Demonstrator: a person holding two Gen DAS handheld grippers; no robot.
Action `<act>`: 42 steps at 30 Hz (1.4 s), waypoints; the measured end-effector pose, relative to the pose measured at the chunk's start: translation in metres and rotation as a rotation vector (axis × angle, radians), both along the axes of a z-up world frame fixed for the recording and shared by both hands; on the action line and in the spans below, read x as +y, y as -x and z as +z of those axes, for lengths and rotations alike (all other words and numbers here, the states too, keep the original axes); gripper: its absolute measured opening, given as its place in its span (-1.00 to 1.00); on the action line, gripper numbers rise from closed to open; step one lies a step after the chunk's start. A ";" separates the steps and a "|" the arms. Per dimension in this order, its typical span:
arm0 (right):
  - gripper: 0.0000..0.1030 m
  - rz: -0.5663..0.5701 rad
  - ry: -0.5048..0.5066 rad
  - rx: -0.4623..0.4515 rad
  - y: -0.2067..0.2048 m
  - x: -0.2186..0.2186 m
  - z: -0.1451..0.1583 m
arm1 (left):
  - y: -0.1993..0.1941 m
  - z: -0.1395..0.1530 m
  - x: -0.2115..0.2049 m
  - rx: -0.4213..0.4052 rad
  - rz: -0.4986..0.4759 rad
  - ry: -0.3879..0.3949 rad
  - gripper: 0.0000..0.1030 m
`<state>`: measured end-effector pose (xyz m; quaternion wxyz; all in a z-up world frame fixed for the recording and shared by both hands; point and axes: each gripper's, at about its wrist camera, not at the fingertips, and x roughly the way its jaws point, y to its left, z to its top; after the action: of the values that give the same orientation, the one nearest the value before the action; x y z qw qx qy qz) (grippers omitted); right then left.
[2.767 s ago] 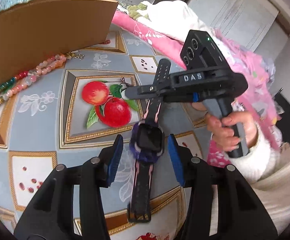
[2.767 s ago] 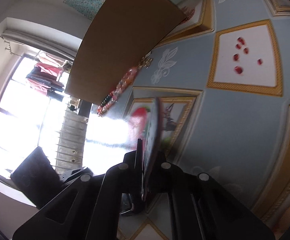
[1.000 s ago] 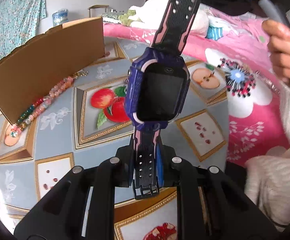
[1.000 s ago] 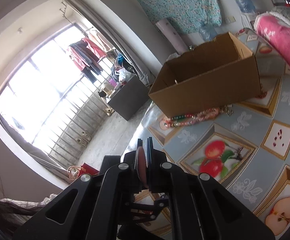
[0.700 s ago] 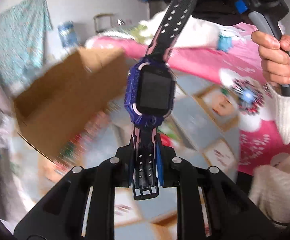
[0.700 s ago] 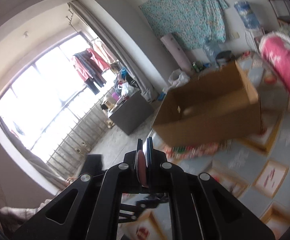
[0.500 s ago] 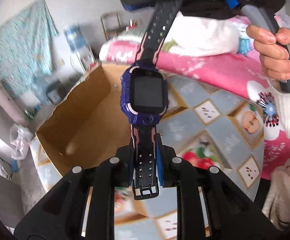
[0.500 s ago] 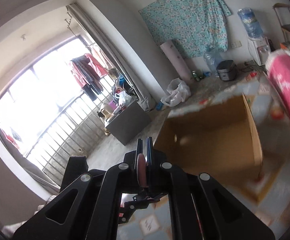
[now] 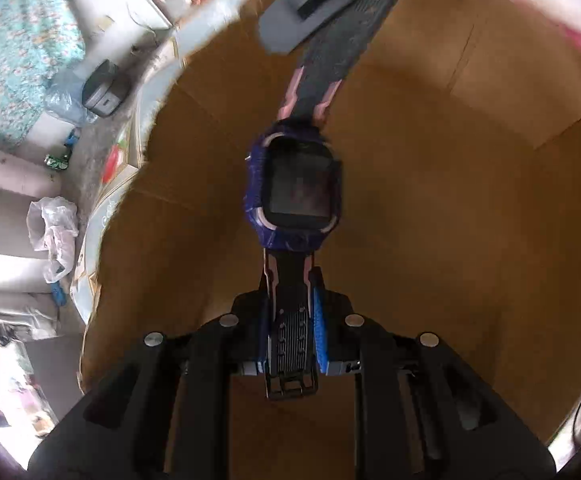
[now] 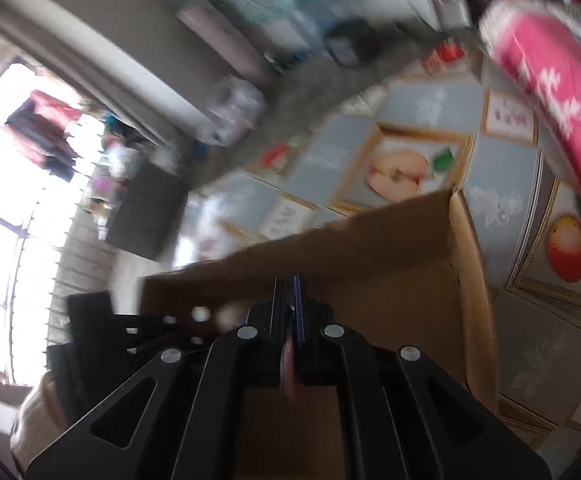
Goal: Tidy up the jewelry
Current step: 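Lower the smartwatch into the box and open the left tool, then move the right tool to the beaded bracelet and close on it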
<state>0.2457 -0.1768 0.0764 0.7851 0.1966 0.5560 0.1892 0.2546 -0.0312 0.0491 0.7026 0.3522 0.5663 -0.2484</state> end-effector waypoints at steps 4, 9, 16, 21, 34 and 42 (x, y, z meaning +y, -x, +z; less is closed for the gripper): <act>-0.91 0.026 0.208 0.052 -0.015 0.021 -0.027 | -0.010 -0.020 -0.006 0.077 -0.029 -0.093 -0.59; -0.88 0.059 0.322 0.070 -0.019 0.028 -0.040 | -0.007 -0.029 -0.003 0.031 -0.052 -0.166 -0.36; -0.58 0.033 0.380 -0.070 -0.010 0.018 -0.001 | 0.004 -0.019 -0.004 -0.006 -0.048 -0.145 -0.12; -0.54 -0.048 0.353 -0.248 0.008 -0.011 0.054 | 0.003 -0.016 -0.014 0.012 -0.017 -0.174 -0.32; -0.37 -0.111 0.291 -0.380 0.074 -0.075 0.067 | -0.020 0.006 -0.031 0.027 0.161 -0.021 -0.31; -0.35 -0.038 0.350 -0.433 0.107 -0.061 0.066 | -0.012 0.000 -0.035 -0.057 0.167 -0.185 -0.27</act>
<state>0.1387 -0.2377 0.1426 0.9110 0.0236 0.3959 0.1131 0.2664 -0.0662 0.0495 0.7009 0.3741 0.5941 -0.1257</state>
